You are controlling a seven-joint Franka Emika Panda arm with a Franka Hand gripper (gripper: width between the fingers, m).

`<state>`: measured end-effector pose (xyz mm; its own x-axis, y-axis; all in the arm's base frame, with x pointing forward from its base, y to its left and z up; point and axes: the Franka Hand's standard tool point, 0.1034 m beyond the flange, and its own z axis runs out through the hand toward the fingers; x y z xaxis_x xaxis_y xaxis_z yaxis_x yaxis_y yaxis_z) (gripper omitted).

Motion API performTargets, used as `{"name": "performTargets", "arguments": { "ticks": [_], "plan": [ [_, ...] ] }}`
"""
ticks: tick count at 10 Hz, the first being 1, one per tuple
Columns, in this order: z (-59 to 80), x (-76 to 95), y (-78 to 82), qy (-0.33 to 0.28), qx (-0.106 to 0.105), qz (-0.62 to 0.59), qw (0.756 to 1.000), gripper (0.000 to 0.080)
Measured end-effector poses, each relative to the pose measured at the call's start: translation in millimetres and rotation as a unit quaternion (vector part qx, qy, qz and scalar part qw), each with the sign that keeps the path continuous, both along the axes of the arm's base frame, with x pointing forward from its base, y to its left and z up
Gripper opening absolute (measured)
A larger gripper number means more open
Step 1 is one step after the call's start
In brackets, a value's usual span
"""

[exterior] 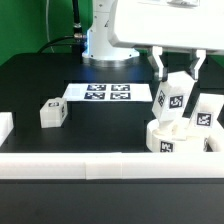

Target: Assemble stool

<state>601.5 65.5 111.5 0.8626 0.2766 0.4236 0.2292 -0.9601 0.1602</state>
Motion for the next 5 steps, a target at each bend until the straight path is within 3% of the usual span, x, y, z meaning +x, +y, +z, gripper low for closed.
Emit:
{"name": "performTargets", "arguments": {
  "ticks": [5],
  "plan": [
    [-1.2, 1.3, -2.9, -0.018, -0.003, 0.002, 1.000, 0.0324]
  ]
}}
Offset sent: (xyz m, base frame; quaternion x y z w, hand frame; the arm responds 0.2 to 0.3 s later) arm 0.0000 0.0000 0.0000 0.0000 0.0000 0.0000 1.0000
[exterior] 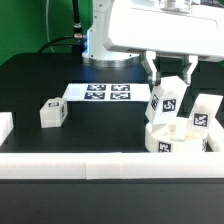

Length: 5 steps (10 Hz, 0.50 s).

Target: Assemble stool

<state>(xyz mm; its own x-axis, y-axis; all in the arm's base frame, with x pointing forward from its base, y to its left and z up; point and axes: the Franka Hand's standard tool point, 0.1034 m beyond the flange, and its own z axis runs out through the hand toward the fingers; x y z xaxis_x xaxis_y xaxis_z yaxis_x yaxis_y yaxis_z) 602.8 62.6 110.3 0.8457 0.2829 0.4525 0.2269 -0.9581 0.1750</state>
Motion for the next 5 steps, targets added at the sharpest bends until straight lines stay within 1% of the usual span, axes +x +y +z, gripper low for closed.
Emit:
{"name": "performTargets", "arguments": {
  "ticks": [1, 3, 5],
  "plan": [
    [-1.5, -0.6, 1.1, -0.001, 0.000, 0.001, 1.000, 0.0324],
    [-9.0, -2.5, 1.8, 0.000, -0.003, 0.003, 1.000, 0.0324],
    [-15.8, -5.1, 6.2, 0.003, -0.004, 0.006, 1.000, 0.0324]
  ]
}}
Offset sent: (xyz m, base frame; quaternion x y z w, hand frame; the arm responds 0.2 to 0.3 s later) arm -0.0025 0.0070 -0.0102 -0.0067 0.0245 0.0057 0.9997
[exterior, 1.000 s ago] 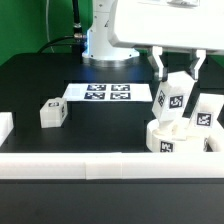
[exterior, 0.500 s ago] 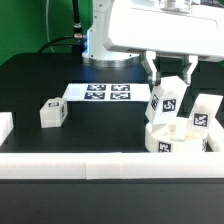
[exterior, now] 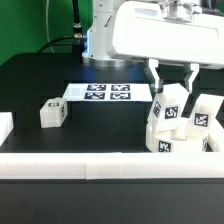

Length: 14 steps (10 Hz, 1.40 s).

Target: Assemble stool

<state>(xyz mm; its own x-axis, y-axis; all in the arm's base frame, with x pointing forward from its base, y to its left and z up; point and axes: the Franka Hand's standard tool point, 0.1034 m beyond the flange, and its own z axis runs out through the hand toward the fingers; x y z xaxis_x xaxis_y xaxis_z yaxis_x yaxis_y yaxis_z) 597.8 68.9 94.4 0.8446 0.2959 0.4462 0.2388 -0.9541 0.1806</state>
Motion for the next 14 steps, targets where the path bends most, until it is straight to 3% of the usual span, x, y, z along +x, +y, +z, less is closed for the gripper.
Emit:
{"name": "performTargets", "arguments": {
  "ticks": [6, 7, 8, 9, 12, 14],
  "plan": [
    [-2.7, 1.2, 1.1, -0.046, -0.004, 0.008, 0.999, 0.0328],
    [-2.7, 1.3, 0.9, -0.046, -0.004, 0.008, 0.999, 0.0560],
    [0.5, 3.5, -3.6, -0.031, -0.005, 0.008, 0.999, 0.0560],
    [9.9, 7.2, -8.5, -0.023, -0.001, 0.001, 1.000, 0.0631],
    [35.4, 13.6, -22.8, 0.005, 0.009, -0.009, 1.000, 0.0649],
    [37.5, 14.0, -25.2, 0.007, 0.009, -0.007, 1.000, 0.0649]
  ]
}}
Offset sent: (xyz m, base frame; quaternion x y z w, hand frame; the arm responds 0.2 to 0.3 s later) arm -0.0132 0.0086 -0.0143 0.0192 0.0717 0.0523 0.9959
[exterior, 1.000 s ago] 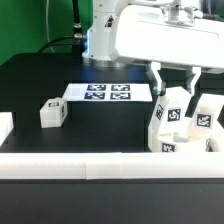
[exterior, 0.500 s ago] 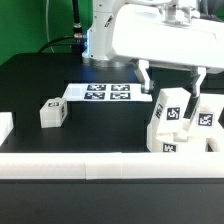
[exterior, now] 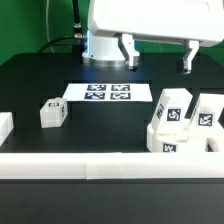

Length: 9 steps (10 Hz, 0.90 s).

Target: Assemble stool

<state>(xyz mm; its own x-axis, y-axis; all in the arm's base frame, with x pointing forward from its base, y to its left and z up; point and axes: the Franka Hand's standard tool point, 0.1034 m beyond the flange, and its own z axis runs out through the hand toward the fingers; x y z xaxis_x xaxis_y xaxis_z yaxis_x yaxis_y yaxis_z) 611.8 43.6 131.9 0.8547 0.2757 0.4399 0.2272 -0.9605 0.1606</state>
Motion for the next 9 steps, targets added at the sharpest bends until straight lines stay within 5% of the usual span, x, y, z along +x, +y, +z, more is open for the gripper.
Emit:
{"name": "performTargets", "arguments": {
  "ticks": [3, 6, 9],
  "plan": [
    [-6.0, -3.4, -10.4, 0.020, 0.002, -0.010, 1.000, 0.0649],
    [-2.8, -5.5, 8.6, 0.154, 0.030, -0.042, 0.987, 0.0649],
    [-5.1, -11.0, 13.7, 0.239, 0.027, -0.043, 0.970, 0.0649]
  ]
}}
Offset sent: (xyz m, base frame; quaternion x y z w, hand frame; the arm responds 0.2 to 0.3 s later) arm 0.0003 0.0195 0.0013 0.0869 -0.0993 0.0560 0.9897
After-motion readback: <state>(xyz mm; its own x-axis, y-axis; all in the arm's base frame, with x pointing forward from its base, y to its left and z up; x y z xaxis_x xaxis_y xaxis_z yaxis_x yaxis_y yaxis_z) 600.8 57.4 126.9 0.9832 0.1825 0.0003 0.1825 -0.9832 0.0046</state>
